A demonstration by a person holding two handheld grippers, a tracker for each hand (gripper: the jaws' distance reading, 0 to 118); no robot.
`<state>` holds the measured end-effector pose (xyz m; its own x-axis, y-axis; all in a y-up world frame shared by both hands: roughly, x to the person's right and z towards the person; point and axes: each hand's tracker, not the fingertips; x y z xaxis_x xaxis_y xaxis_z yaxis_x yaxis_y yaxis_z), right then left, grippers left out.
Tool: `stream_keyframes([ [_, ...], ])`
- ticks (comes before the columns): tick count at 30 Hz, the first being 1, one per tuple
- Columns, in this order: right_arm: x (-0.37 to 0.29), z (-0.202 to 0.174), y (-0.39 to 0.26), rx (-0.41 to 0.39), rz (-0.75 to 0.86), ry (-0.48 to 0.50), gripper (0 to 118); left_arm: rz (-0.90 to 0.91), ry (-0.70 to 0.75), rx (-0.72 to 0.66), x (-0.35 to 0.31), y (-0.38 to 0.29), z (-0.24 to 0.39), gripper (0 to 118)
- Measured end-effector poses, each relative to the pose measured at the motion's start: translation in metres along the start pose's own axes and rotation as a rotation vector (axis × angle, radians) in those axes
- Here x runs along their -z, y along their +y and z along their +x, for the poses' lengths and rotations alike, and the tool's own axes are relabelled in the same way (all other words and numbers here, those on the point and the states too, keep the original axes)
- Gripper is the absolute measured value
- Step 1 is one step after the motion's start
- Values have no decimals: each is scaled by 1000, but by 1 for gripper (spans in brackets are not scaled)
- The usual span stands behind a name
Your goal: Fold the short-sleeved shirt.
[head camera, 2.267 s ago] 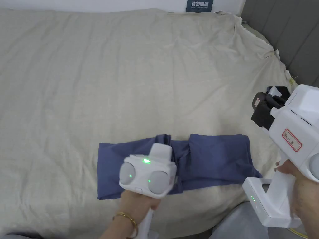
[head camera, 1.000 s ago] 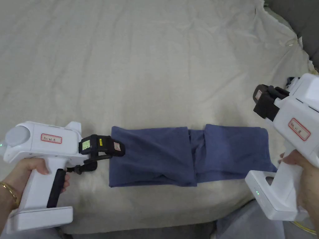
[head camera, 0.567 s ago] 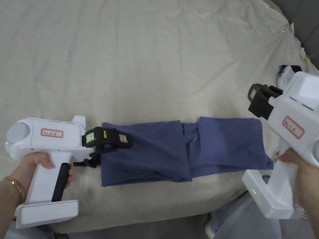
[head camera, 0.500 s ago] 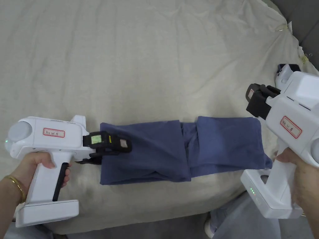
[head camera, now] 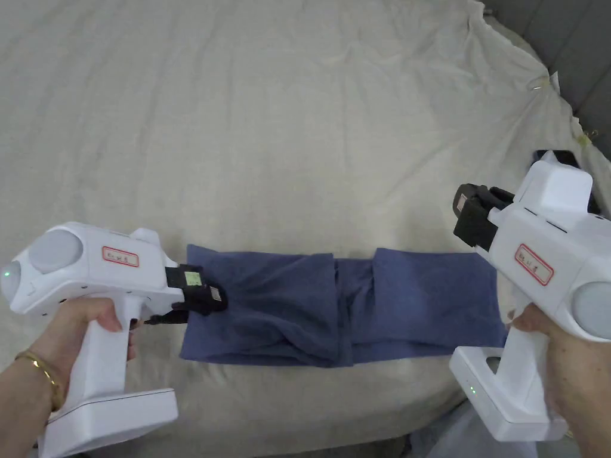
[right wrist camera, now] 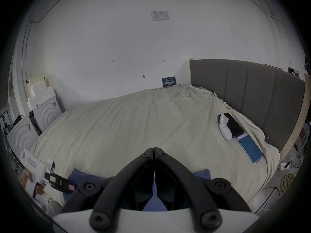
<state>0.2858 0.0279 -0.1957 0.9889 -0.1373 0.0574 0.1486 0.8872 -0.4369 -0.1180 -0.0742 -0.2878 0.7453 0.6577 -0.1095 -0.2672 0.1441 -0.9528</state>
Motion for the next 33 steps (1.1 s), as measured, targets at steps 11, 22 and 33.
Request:
stream_keyframes([
  [11,-2,1,9,5,30,23,0,284,496,-7,-157,36,-48,7],
  [22,-6,-2,11,43,48,34,0,320,484,232,-158,-3,40,7],
  [33,-23,15,6,51,65,7,0,186,467,389,-35,-19,112,7],
])
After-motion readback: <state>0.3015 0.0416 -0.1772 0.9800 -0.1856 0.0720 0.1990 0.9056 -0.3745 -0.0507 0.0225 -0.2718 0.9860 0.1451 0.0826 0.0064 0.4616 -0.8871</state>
